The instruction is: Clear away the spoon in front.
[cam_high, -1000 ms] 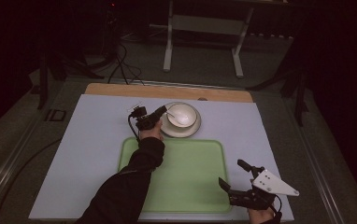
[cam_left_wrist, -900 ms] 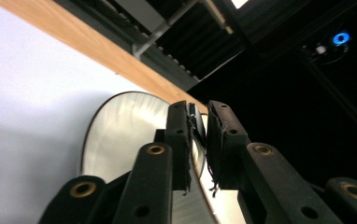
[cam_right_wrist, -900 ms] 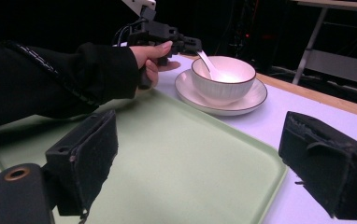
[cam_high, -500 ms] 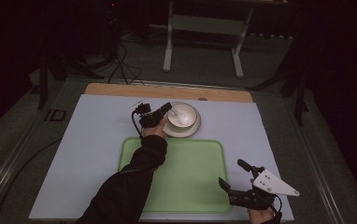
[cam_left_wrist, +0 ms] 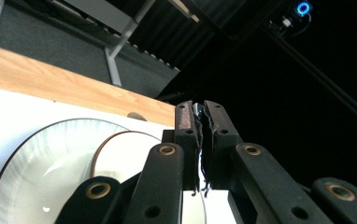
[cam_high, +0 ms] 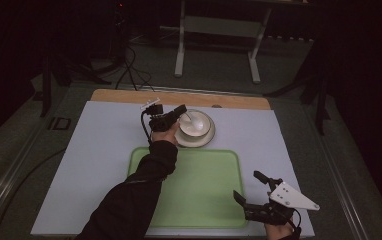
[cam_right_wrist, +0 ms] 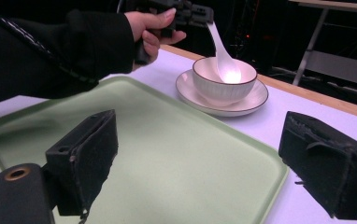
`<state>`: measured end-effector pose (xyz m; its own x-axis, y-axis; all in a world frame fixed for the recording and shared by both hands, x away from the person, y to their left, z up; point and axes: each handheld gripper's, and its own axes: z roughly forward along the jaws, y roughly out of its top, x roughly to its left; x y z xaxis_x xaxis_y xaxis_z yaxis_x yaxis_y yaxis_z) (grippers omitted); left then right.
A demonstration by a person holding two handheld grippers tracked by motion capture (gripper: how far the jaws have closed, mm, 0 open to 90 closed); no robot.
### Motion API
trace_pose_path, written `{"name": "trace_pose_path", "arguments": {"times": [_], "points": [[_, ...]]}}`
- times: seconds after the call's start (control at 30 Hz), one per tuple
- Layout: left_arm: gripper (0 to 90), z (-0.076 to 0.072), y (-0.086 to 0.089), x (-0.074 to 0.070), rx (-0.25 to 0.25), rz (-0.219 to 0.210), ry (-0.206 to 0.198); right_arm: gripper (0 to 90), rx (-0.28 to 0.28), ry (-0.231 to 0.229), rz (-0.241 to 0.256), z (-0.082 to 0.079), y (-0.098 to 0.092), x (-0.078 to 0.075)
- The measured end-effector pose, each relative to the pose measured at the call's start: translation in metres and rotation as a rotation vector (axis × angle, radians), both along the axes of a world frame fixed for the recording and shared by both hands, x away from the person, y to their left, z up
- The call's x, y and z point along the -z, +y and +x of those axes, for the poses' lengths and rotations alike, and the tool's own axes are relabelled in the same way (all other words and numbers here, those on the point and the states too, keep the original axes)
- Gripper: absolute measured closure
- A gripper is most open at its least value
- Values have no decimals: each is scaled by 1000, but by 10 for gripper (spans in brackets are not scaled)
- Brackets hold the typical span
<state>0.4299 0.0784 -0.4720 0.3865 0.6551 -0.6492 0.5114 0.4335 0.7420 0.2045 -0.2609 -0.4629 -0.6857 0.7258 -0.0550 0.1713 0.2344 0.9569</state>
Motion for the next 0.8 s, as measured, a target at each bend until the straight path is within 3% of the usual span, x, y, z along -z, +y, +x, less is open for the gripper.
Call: {"name": "trace_pose_path", "arguments": {"times": [0.37, 0.8], "points": [[850, -12, 8, -37, 49, 21, -62, 117, -5, -4, -7, 0, 2, 0], [851, -41, 20, -82, 200, 101, -128, 117, -5, 1, -8, 0, 4, 1]]}}
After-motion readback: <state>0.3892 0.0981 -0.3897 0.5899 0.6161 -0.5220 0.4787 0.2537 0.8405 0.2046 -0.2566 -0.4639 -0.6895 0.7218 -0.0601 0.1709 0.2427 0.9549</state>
